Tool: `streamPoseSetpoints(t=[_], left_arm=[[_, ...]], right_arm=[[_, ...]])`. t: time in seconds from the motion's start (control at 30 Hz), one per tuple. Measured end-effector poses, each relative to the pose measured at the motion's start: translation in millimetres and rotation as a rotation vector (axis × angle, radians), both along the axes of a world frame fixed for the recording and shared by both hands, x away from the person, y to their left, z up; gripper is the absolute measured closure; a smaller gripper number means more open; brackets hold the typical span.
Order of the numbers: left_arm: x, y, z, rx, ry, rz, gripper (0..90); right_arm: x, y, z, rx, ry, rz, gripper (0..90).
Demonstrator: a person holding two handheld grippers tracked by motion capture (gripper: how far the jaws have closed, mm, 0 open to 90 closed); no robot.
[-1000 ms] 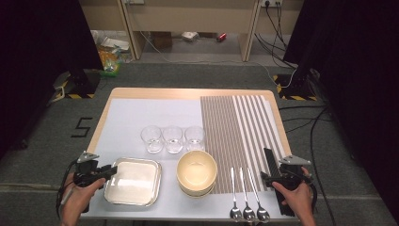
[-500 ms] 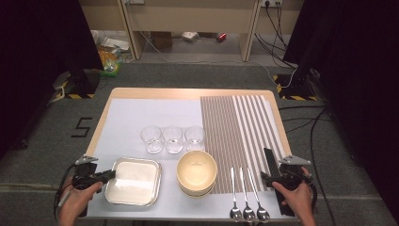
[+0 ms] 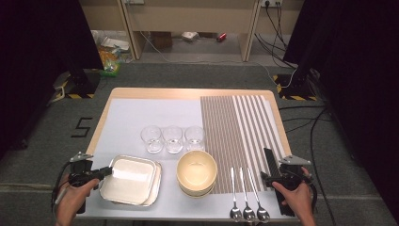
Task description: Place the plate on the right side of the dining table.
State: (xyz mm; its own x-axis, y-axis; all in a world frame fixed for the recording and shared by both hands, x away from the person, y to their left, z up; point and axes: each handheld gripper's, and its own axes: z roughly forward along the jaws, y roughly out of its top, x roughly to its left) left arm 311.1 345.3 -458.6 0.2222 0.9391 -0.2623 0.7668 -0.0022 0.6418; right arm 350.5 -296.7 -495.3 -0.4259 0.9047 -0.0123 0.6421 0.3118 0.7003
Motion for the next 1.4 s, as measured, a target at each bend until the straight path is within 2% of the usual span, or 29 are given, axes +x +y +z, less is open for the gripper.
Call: streamPoseSetpoints(t=[0.1, 0.23, 0.33, 0.47, 0.67, 0.77, 0.9, 1.1, 1.27, 1.4], left_arm=[[1.0, 0.1, -2.4, -0.025, 0.001, 0.005, 82.2], [2.0, -0.8, -3.9, -0.049, 0.031, -0.012, 73.0], [1.5, 0.6, -4.4, -0.063, 0.037, -0.009, 73.6], [0.0, 5.3, -5.8, -0.102, 0.055, -0.012, 74.4], [-2.5, 13.7, -8.2, -0.161, 0.052, -0.007, 83.0], [-1.4, 12.6, -7.6, -0.157, 0.056, -0.005, 84.4], [1.8, 8.6, -8.6, -0.143, 0.025, -0.004, 87.3], [3.9, 1.0, -4.3, -0.118, 0.000, -0.026, 88.3], [4.3, 0.0, -1.9, -0.125, -0.022, -0.044, 88.4], [4.2, 0.3, -2.1, -0.136, -0.022, -0.039, 88.4]], right_arm=[[0.0, 0.0, 0.0, 0.000, 0.001, 0.000, 0.7], [0.0, 0.0, 0.0, 0.000, 0.000, 0.000, 0.8], [0.0, 0.0, 0.0, 0.000, 0.000, 0.000, 0.8], [0.0, 0.0, 0.0, 0.000, 0.000, 0.000, 0.8], [0.0, 0.0, 0.0, 0.000, 0.000, 0.000, 0.8], [0.0, 0.0, 0.0, 0.001, 0.001, 0.000, 0.8], [-0.2, 0.3, 0.0, 0.003, 0.003, -0.003, 0.8], [-0.3, 0.4, 0.1, 0.005, 0.005, -0.005, 0.8], [-0.3, 0.5, 0.1, 0.005, 0.006, -0.005, 0.8], [-0.3, 0.5, 0.2, 0.005, 0.007, -0.006, 0.8]])
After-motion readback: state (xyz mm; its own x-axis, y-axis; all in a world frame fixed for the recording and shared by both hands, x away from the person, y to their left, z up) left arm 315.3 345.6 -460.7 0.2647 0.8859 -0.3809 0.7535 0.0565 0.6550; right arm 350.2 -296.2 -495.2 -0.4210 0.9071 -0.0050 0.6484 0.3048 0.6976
